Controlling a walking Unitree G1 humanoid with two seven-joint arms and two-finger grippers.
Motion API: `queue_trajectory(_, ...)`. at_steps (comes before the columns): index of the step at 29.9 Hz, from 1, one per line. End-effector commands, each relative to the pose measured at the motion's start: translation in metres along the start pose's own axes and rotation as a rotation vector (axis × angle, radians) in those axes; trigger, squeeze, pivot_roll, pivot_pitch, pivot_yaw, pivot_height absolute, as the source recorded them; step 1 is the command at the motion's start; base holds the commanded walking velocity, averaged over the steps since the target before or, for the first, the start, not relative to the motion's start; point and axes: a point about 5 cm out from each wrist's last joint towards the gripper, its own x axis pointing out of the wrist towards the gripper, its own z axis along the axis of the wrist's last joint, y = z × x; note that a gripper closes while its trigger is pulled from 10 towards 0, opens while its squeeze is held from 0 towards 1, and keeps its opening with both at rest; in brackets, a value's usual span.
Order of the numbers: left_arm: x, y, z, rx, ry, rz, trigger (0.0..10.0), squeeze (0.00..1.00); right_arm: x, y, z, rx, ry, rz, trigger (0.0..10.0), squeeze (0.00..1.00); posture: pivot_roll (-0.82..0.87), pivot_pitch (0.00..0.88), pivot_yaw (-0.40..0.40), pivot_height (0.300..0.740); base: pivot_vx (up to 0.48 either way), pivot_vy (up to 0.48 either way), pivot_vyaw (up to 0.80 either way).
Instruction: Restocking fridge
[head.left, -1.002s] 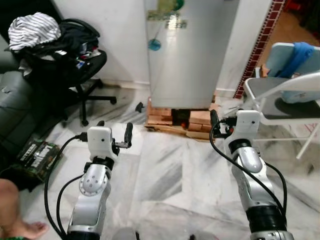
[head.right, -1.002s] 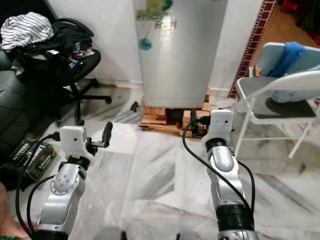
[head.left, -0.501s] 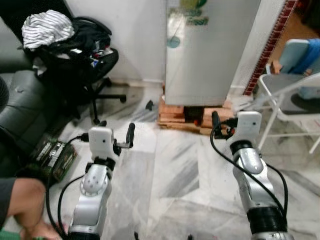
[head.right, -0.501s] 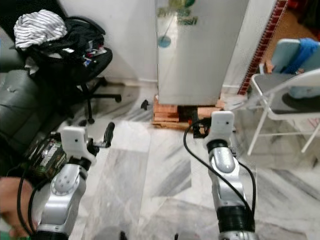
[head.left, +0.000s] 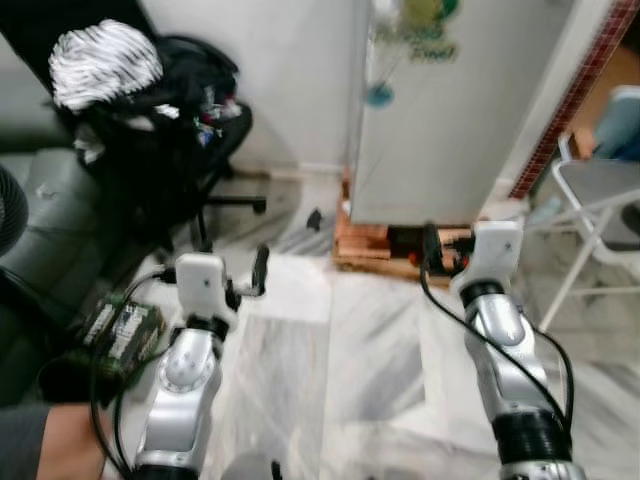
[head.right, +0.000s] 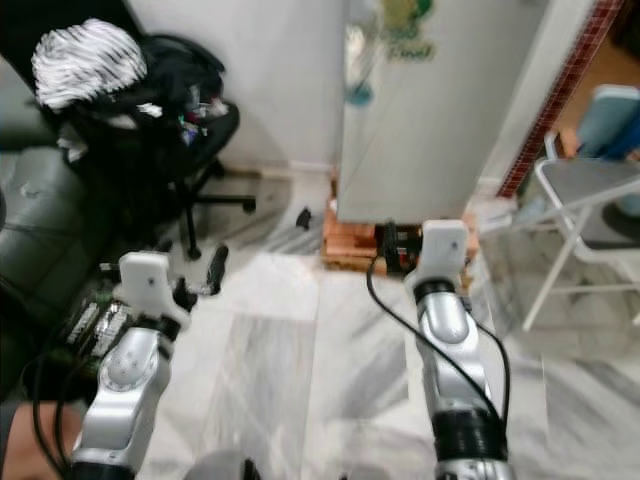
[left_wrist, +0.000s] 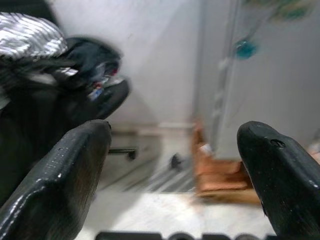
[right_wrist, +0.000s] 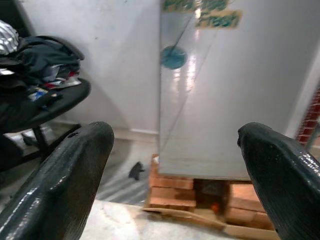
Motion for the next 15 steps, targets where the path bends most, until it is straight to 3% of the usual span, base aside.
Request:
queue_trajectory(1, 0.0027, -0.0098, 0.0035, -0.018, -0.016, -0.031, 10.0, 0.00, -0.0015, -0.0134, 0.0005, -0.021, 0.002, -0.041, 10.0, 0.00, 0.03, 0.052, 0.036, 0.740, 0.439, 0.000, -0.80)
queue_trajectory(6, 0.0032, -0.0110, 0.0058, -0.011, -0.039, -0.040, 10.0, 0.00, -0.0011, -0.0130, 0.0010, -0.018, 0.000, -0.040, 10.0, 0.00, 0.03, 0.052, 0.035, 0.740, 0.455, 0.000, -0.76)
queue_trajectory(15, 0.0012, -0.0107, 0.0051, -0.008, -0.042, -0.049, 10.0, 0.00, -0.0004, -0.0122, 0.0008, -0.021, 0.001, -0.037, 10.0, 0.00, 0.03, 0.053, 0.033, 0.740, 0.103, 0.000, 0.00)
